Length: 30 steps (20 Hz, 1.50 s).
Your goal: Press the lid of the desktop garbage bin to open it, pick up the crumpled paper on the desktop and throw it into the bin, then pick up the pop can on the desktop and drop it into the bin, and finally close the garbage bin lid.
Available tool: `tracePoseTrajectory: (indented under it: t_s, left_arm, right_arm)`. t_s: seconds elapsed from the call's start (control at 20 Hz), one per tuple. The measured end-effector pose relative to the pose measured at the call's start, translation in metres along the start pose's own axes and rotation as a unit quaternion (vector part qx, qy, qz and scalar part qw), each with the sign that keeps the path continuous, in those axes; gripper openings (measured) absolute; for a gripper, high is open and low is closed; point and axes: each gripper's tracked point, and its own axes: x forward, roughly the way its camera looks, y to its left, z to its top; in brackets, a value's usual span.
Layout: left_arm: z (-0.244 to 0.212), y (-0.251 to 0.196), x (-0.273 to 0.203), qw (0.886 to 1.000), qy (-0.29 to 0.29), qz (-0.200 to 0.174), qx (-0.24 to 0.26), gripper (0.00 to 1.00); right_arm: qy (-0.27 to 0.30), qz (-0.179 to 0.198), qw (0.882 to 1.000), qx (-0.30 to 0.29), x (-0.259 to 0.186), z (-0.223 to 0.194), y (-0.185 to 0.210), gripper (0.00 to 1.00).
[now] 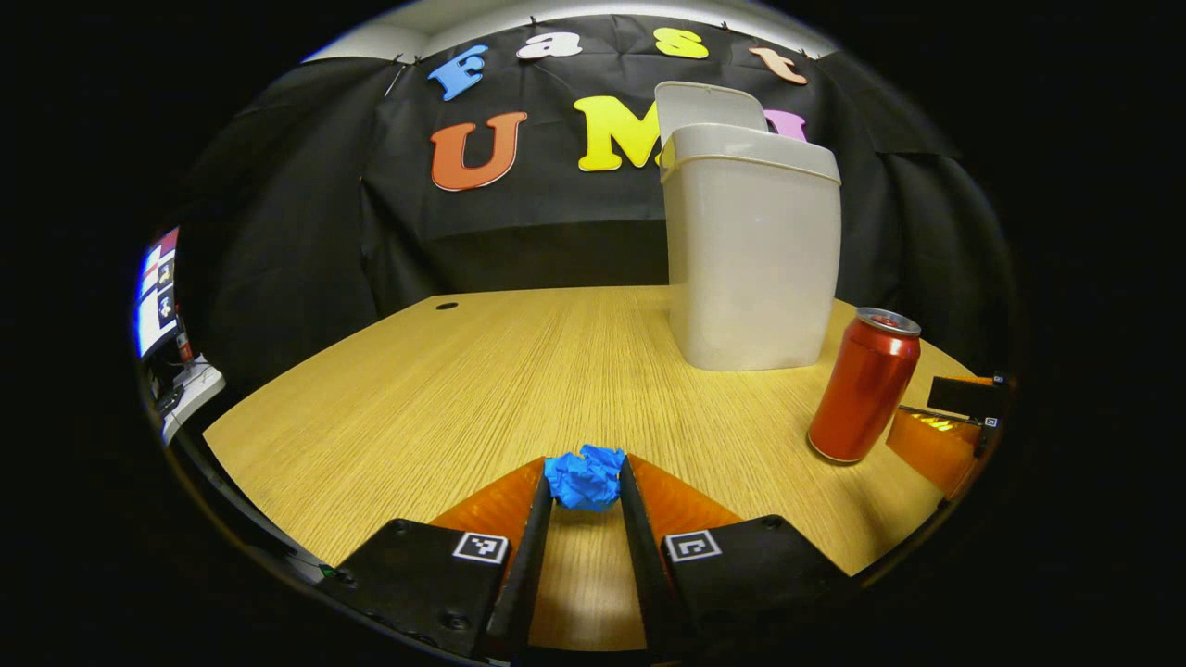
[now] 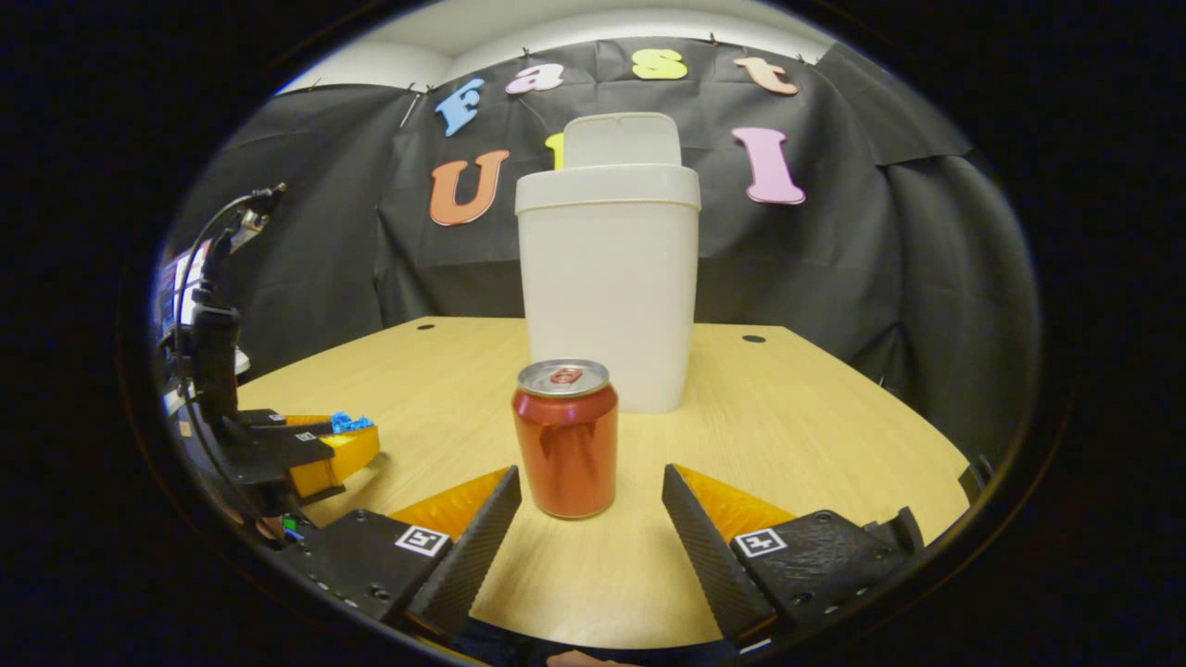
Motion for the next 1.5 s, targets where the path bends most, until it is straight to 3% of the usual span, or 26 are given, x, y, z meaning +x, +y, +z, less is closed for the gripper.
tracePoseTrajectory:
  t_s: [0.45, 0.8, 1.15, 1.5]
  left_arm:
    - [0.006, 0.001, -0.012, 1.000, -0.008, -0.006, -0.011, 0.47]
    - [0.007, -0.004, -0.015, 1.000, -0.011, -0.013, -0.008, 0.47]
    - [0.019, 0.002, -0.023, 1.000, -0.024, -0.007, -0.014, 0.47]
    - [0.060, 0.013, -0.047, 0.998, -0.067, -0.002, -0.014, 0.47]
  right_arm:
    - [0.007, -0.021, 1.000, -0.021, 0.045, 0.002, 0.015, 0.99]
    - [0.016, -0.016, 1.000, -0.021, 0.049, -0.001, 0.019, 0.83]
    - [-0.033, -0.013, 0.999, -0.012, 0.014, 0.032, 0.005, 0.82]
    - [-0.074, -0.021, 0.997, -0.009, -0.039, 0.078, -0.028, 0.82]
